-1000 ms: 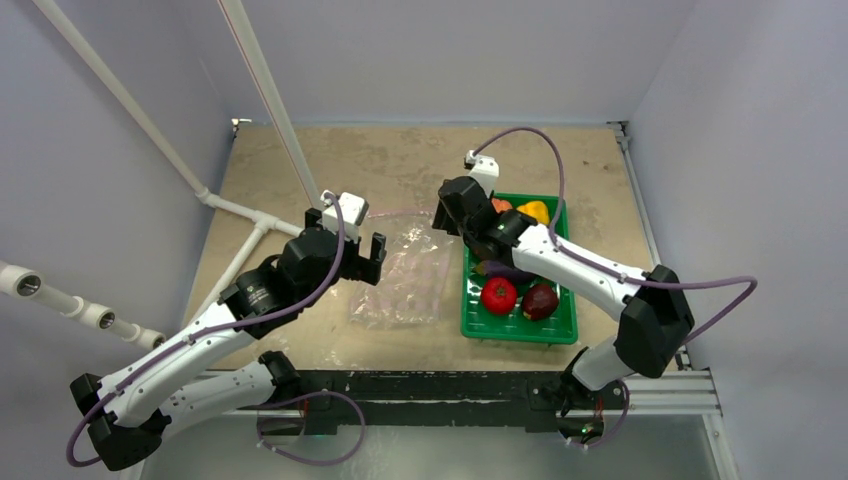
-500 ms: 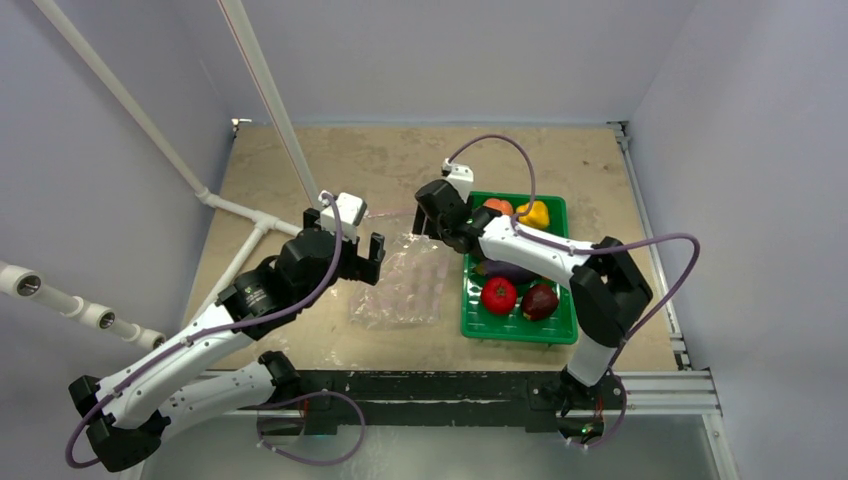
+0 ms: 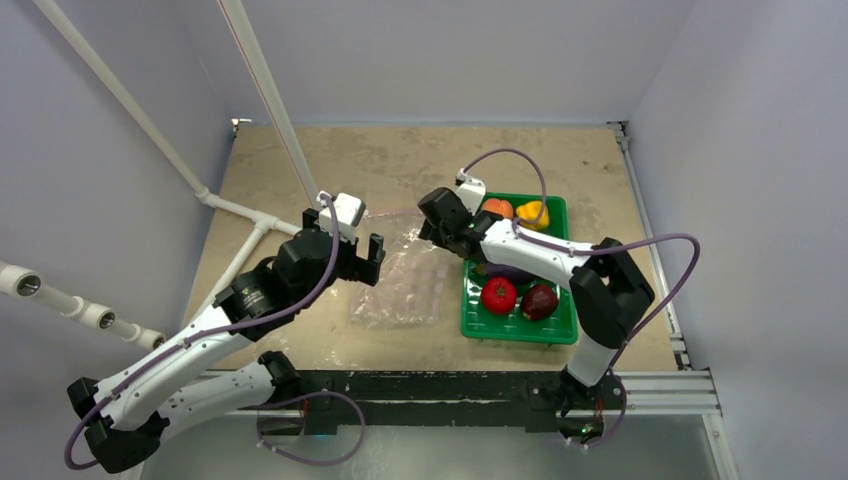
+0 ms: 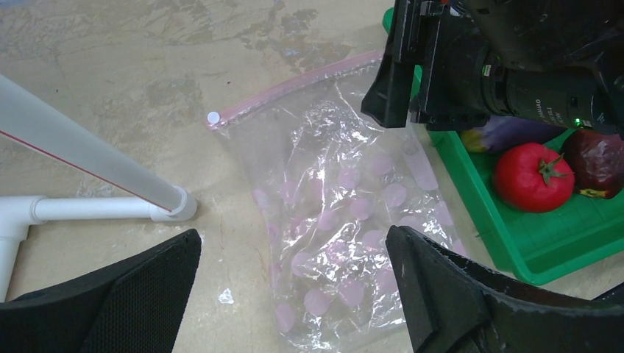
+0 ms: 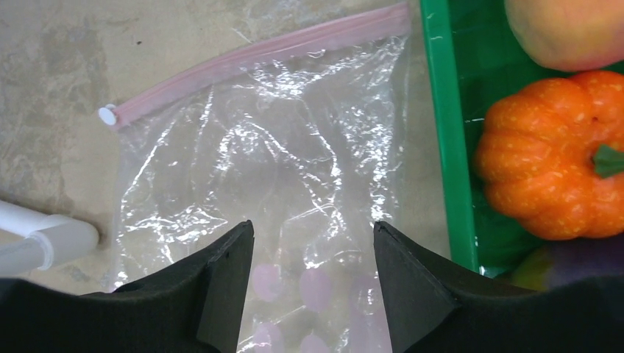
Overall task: Place the food in the zip-top bag and seal the zipper
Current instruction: Pick up the zipper food storage bag at the center of the board.
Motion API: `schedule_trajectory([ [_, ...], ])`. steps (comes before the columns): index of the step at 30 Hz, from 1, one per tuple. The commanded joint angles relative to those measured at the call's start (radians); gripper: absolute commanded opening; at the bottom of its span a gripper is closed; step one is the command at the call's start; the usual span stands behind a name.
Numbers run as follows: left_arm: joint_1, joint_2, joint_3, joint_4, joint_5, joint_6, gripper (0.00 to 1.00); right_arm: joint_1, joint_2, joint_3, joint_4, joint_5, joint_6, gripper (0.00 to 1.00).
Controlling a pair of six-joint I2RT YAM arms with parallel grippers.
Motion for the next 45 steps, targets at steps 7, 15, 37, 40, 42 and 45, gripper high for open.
schedule_trajectory([
  [7, 0.003, -0.019, -0.002, 0.011, 0.011, 0.008, 0.99, -0.003, -0.039, -0.076, -0.039, 0.046, 0.099, 0.62],
  [15, 0.003, -0.016, -0.001, 0.011, 0.011, 0.009, 0.99, -0.003, -0.036, -0.118, 0.017, 0.015, 0.105, 0.60],
  [37, 0.003, -0.001, -0.005, 0.012, -0.003, 0.007, 0.99, -0.003, -0.080, -0.169, 0.110, 0.014, 0.059, 0.00],
  [40, 0.003, -0.005, -0.008, 0.017, -0.005, 0.005, 0.99, -0.002, -0.130, -0.176, 0.114, 0.035, 0.021, 0.00],
  [42, 0.002, -0.006, -0.010, 0.021, -0.003, 0.006, 0.99, -0.001, -0.170, -0.182, 0.127, 0.041, -0.016, 0.00],
  [45, 0.003, -0.005, -0.009, 0.026, 0.003, 0.013, 0.99, 0.002, -0.230, -0.189, 0.148, 0.031, -0.094, 0.00],
])
